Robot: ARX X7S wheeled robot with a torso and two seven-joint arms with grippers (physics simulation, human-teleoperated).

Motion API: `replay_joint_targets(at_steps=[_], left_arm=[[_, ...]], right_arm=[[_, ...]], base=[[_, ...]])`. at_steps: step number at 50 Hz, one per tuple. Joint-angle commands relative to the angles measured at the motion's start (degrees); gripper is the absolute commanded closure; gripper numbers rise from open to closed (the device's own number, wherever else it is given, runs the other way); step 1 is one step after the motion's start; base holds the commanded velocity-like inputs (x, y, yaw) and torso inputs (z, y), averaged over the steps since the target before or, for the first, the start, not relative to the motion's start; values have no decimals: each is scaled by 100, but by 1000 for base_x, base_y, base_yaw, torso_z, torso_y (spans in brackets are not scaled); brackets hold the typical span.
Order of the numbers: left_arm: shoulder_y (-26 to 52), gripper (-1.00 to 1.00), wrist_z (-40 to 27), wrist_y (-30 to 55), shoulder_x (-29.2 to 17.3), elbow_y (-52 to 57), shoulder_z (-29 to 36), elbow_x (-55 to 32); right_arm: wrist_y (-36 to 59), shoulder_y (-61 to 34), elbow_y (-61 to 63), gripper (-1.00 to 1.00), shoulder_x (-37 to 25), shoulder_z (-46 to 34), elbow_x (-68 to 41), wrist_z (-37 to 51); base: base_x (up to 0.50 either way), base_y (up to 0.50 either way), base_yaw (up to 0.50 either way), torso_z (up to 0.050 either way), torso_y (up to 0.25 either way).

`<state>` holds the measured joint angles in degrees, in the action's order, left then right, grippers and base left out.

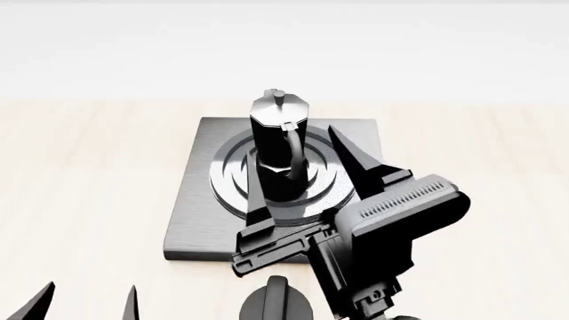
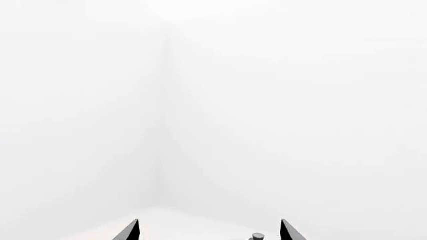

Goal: Put the moka pot on the stove.

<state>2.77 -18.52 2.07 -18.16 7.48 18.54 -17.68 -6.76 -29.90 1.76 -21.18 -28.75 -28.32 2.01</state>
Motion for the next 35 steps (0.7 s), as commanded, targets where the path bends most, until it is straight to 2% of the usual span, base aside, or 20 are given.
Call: replay_joint_targets(at_steps=[1, 35], left_arm=[[-3, -100, 29, -96, 14, -38, -25, 7], [-15, -100, -7, -126, -23, -21, 42, -8]], right_arm=[[-32, 376, 788, -100, -240, 70, 48, 206], [-227, 1030, 2056, -100, -664, -20, 260, 397]], base=[[0, 0, 0, 0, 0], [0, 0, 0, 0, 0]])
